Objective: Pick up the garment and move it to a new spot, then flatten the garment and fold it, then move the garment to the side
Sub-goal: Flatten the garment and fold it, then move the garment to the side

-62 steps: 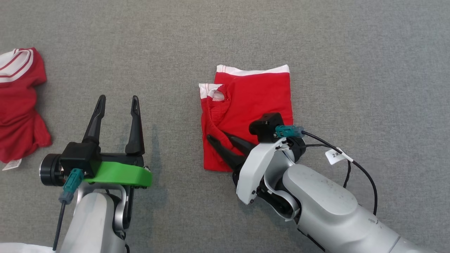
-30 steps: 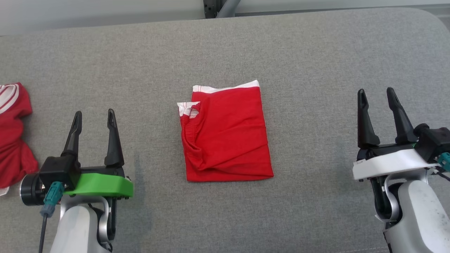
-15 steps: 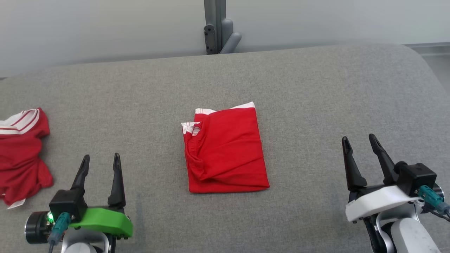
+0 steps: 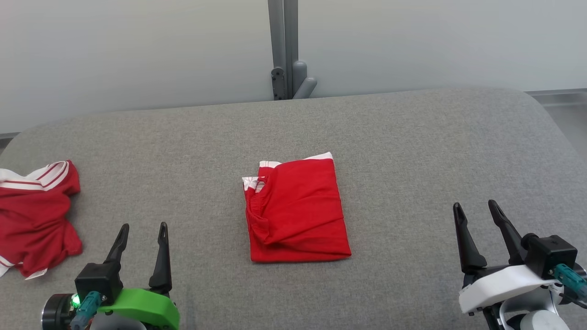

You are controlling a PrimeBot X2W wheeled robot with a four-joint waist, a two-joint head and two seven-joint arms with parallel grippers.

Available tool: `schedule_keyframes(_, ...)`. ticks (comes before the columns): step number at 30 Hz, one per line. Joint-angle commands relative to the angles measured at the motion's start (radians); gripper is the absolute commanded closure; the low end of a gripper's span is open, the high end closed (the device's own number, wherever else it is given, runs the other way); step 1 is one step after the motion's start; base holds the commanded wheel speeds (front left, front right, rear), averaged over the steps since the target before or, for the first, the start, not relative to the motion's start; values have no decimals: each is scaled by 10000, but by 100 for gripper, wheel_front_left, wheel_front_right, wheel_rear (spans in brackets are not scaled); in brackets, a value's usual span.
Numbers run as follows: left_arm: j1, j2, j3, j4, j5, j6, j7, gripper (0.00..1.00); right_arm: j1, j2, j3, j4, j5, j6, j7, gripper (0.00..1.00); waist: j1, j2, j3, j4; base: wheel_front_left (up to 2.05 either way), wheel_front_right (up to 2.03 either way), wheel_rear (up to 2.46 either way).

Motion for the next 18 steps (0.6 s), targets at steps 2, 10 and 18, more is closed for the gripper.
schedule_keyframes(2,185,112,-35,-89,-17,66,57,0,132,20,23,-133,-89,0,86,0,1,-1,-23,-4,0,0,0)
schedule_keyframes(10,135,168,-107,-205,-54,108,191,0,113,71,11,-192,-87,0,135,0,1,-1,-7,-24,0,0,0)
schedule_keyframes(18,86,189,-168,-229,-91,176,234,0,107,117,-4,-139,-87,0,111,0,1,-1,9,0,0,0,0)
